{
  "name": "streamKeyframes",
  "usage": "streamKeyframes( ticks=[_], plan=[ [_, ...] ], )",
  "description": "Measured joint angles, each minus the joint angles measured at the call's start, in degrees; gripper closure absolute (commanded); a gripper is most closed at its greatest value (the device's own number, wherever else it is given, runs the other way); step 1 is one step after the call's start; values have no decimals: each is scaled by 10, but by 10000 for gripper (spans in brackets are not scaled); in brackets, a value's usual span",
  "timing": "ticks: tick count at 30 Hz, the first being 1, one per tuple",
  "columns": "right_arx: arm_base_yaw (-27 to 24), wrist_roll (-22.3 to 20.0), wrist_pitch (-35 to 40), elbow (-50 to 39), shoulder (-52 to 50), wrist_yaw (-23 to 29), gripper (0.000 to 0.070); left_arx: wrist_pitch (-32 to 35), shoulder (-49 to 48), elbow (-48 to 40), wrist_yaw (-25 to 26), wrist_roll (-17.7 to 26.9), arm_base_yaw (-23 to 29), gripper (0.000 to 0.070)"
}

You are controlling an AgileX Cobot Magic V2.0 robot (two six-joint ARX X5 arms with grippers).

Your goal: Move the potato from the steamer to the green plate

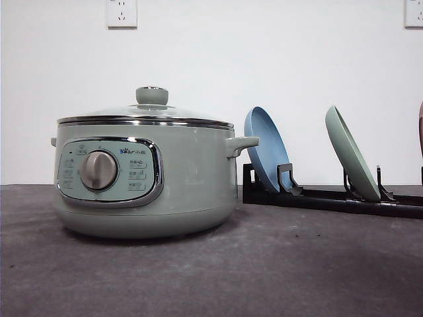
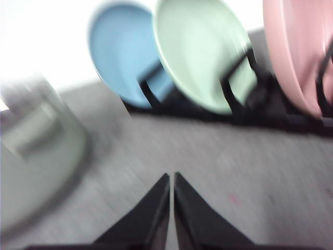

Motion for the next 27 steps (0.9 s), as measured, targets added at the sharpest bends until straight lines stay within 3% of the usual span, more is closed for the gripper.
streamKeyframes(
  ticks=[7,12,16,27],
  plan=[
    [3,38,-39,117,40,-5,700,16,74,111,0,-31,-23,691],
    [3,30,-93,211,110,-31,700,7,180,208,25,-33,-39,690],
    [3,4,-137,303,182,-58,700,-16,283,324,73,-27,-53,691],
    [4,-117,-255,513,356,-172,700,-201,500,568,204,56,-105,691]
  ],
)
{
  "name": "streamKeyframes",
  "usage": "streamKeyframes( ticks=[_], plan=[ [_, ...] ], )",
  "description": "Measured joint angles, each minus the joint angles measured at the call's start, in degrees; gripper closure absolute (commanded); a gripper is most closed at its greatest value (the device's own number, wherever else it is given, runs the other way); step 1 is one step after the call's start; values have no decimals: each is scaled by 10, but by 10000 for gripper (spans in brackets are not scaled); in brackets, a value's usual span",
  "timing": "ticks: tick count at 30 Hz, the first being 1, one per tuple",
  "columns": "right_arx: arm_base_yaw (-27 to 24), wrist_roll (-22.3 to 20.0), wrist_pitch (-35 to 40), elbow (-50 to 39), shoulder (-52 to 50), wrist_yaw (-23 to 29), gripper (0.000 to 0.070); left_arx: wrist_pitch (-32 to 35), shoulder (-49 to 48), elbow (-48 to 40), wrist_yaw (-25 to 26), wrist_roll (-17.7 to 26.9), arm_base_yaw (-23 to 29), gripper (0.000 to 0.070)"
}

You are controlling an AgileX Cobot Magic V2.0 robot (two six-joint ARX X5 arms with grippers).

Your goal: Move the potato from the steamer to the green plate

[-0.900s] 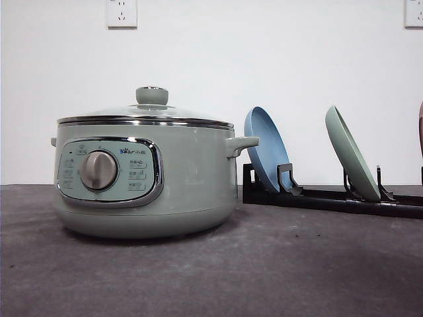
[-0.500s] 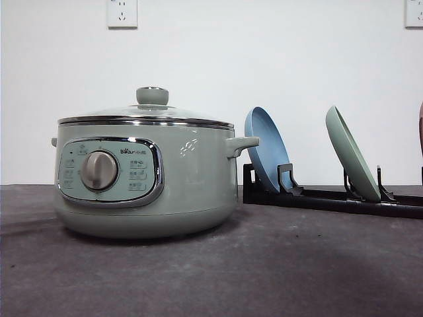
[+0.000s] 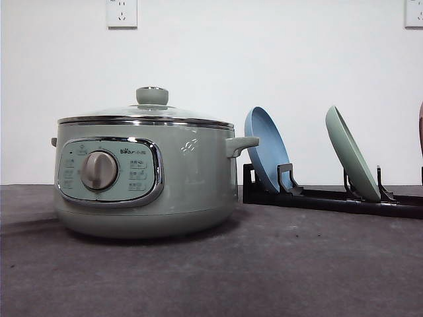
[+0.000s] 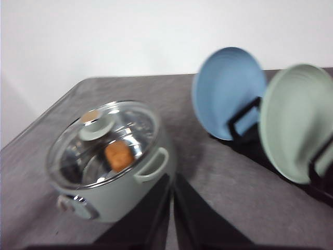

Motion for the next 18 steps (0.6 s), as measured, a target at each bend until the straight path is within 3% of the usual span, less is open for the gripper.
streamKeyframes(
  ticks=[4,8,18],
  plan=[
    [15,-30,-10,29,45,-44,700,-58,42,64,37,52,-24,691],
    [31,-53,-34,34,76,-87,700,-70,49,73,47,90,-50,691],
    [49,-66,-62,34,97,-100,690,-69,47,74,49,108,-89,656]
  ],
)
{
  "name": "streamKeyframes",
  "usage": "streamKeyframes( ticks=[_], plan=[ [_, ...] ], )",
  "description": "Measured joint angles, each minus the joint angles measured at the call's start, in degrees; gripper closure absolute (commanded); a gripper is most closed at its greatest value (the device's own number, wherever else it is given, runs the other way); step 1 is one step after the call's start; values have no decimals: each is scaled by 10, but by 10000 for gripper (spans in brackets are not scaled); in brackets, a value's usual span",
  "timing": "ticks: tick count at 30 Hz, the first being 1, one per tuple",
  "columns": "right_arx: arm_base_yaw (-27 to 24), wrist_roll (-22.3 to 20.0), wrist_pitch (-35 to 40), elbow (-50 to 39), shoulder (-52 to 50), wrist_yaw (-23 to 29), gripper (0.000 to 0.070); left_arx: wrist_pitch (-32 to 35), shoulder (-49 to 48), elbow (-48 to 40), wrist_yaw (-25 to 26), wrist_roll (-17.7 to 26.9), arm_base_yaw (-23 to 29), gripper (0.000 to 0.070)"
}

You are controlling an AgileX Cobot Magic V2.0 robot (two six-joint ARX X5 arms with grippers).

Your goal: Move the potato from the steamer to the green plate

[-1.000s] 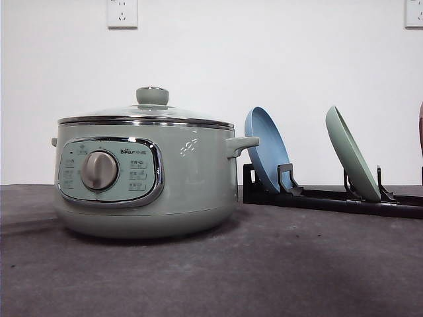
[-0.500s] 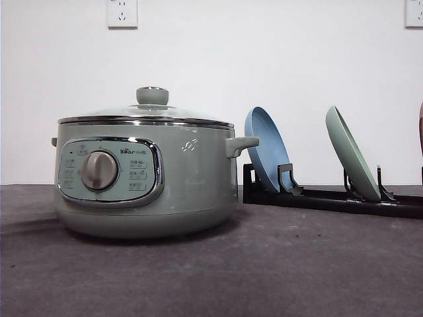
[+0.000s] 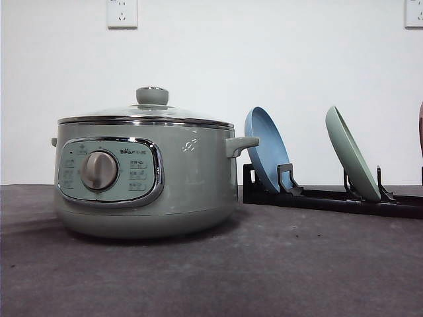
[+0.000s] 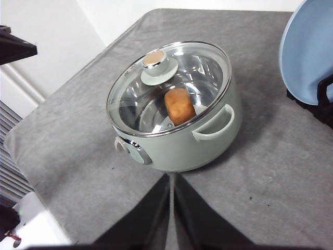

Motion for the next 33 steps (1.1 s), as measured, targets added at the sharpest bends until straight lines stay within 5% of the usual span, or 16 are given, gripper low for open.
streamKeyframes(
  ticks=[3,8,11,23,33],
  plan=[
    [0,0,0,0,0,11,588,0,0,0,0,1,-1,506],
    [0,0,0,0,0,11,135,-13,0,0,0,2,-1,14],
    [0,0,0,0,0,11,0,-26,0,0,0,2,-2,0],
    [0,17,0,0,0,11,0,-35,0,0,0,8,-2,0],
    [0,101,67,0,32,33,0,-55,0,0,0,8,-2,0]
  ],
)
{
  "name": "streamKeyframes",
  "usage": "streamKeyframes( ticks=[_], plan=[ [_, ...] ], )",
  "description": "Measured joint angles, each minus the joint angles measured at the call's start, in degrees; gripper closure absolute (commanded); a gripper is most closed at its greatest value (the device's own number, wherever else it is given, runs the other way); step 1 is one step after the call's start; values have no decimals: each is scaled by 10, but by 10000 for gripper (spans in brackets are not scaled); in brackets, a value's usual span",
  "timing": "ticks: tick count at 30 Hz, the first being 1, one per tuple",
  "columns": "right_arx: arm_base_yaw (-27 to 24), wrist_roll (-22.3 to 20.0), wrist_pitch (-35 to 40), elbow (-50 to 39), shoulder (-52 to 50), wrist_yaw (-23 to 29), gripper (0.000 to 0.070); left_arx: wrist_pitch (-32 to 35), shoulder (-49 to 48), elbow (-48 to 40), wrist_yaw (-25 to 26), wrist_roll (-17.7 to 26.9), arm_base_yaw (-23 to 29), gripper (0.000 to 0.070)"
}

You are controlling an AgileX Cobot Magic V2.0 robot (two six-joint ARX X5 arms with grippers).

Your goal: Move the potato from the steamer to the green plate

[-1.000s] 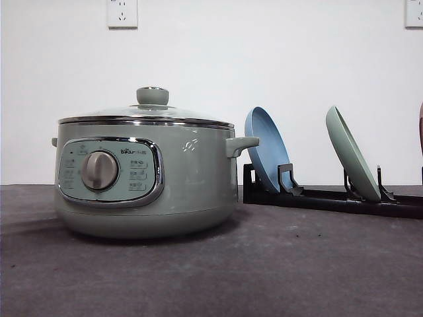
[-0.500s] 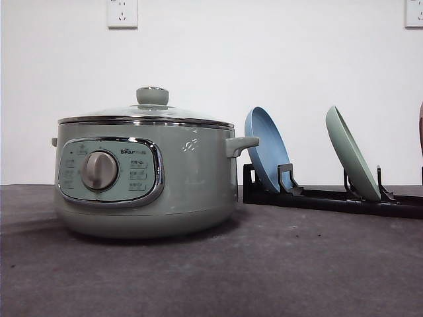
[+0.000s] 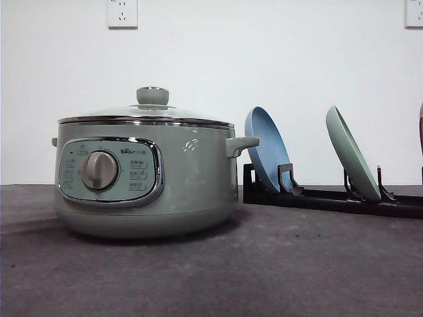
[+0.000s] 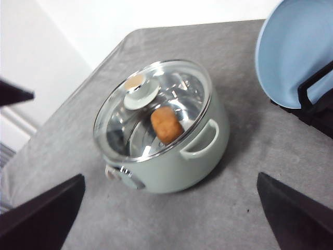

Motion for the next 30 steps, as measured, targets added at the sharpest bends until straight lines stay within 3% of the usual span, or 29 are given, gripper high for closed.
streamKeyframes(
  ticks=[8,22,30],
  plan=[
    [0,49,24,37,107,4,0,-10,0,0,0,0,0,0],
    [-45,52,12,253,362,56,5,-30,-34,0,0,9,0,0],
    [-73,52,26,305,449,69,8,-51,-45,0,0,15,0,0]
  ],
)
